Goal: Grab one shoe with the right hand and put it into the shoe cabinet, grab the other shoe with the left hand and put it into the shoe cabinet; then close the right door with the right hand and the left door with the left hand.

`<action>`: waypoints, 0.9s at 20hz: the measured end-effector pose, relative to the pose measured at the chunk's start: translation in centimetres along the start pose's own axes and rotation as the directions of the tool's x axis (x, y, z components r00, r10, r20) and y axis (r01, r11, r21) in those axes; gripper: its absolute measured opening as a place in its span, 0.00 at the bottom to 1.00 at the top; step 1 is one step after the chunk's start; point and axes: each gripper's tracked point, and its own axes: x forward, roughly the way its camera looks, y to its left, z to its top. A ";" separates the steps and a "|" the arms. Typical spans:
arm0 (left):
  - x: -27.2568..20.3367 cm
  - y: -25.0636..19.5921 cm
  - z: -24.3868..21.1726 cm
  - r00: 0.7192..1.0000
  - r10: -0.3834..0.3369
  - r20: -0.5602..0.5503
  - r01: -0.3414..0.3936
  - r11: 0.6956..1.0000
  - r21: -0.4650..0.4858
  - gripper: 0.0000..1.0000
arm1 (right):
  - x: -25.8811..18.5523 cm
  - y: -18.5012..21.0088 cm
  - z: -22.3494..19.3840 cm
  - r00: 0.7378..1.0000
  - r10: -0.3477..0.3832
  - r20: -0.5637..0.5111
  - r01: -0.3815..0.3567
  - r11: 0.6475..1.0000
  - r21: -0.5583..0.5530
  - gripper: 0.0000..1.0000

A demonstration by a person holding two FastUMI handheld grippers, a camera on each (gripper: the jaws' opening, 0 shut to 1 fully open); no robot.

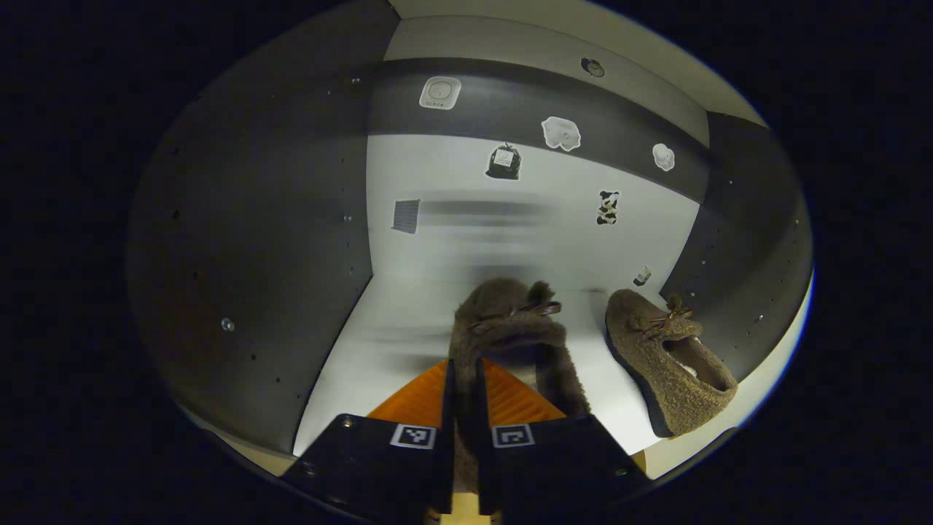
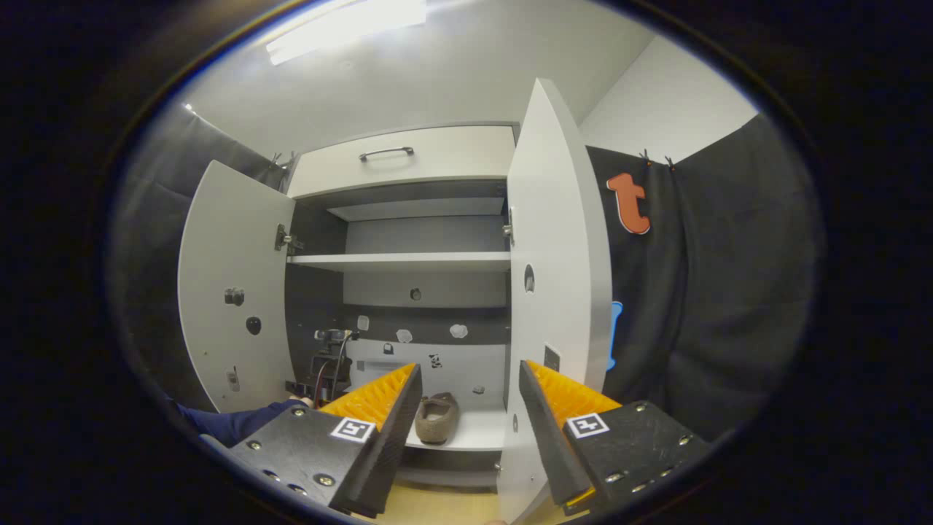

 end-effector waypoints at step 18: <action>-15.3 -1.9 9.4 0.951 -0.048 0.306 0.011 0.993 0.121 0.93 | 2.5 3.6 -0.2 0.993 0.117 -0.010 -0.116 0.992 0.042 0.80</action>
